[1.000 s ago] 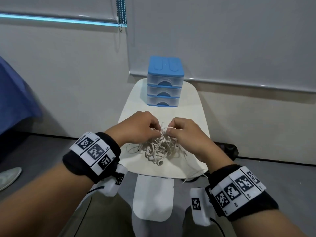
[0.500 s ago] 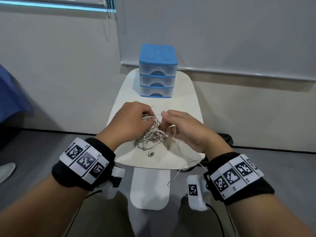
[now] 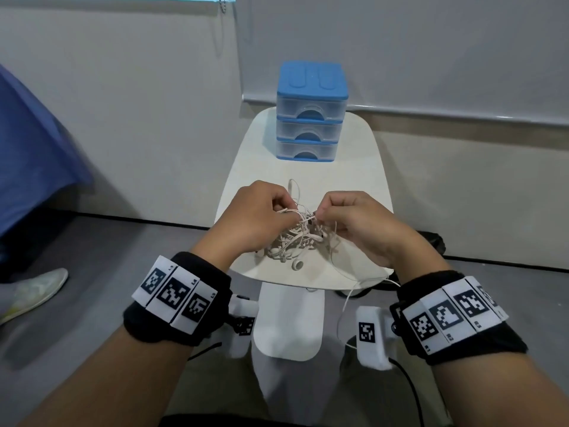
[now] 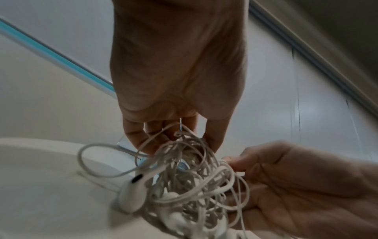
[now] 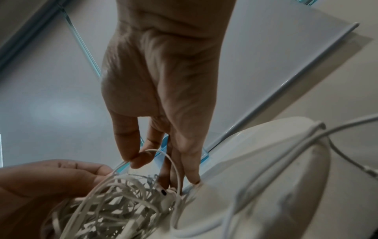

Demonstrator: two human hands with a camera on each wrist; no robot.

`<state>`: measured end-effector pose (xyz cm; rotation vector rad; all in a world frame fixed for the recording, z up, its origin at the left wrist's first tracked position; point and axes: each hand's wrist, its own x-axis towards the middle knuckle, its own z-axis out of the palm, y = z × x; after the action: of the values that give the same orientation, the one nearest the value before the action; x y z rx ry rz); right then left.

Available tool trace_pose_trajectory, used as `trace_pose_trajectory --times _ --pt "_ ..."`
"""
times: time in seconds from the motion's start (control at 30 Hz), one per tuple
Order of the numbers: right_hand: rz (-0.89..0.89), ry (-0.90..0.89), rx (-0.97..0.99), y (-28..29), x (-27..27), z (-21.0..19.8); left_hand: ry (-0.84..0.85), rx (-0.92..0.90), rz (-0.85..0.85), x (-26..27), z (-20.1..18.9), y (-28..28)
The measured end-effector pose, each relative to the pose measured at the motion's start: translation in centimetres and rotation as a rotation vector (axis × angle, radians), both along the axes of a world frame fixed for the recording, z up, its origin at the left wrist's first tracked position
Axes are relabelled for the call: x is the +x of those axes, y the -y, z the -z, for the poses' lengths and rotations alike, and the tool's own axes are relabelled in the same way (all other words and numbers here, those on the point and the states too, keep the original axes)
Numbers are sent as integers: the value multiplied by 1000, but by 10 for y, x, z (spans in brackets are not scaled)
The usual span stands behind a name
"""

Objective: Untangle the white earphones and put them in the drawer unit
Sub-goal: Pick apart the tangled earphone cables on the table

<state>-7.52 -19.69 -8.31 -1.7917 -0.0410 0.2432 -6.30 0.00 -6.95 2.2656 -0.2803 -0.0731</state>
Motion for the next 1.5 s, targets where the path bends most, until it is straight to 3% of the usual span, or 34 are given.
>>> trace_pose_trajectory --times 0.3,0.67,0.93,1.17,1.3,1.5 --pt "19 72 -165 -5 4 -5 -21 -189 -78 -1 10 8" --pt "136 387 -421 -17 -5 -20 10 -253 -51 -1 5 14" --pt "224 480 -349 -18 -10 -10 -12 -284 -28 0 1 15" --pt "212 379 -397 -17 -15 -10 -7 -291 -1 1 0 15" --pt "152 215 -425 -9 -17 -9 -52 -283 7 0 -2 14" --pt "115 -40 -120 -1 -19 0 -98 -158 175 3 -6 9"
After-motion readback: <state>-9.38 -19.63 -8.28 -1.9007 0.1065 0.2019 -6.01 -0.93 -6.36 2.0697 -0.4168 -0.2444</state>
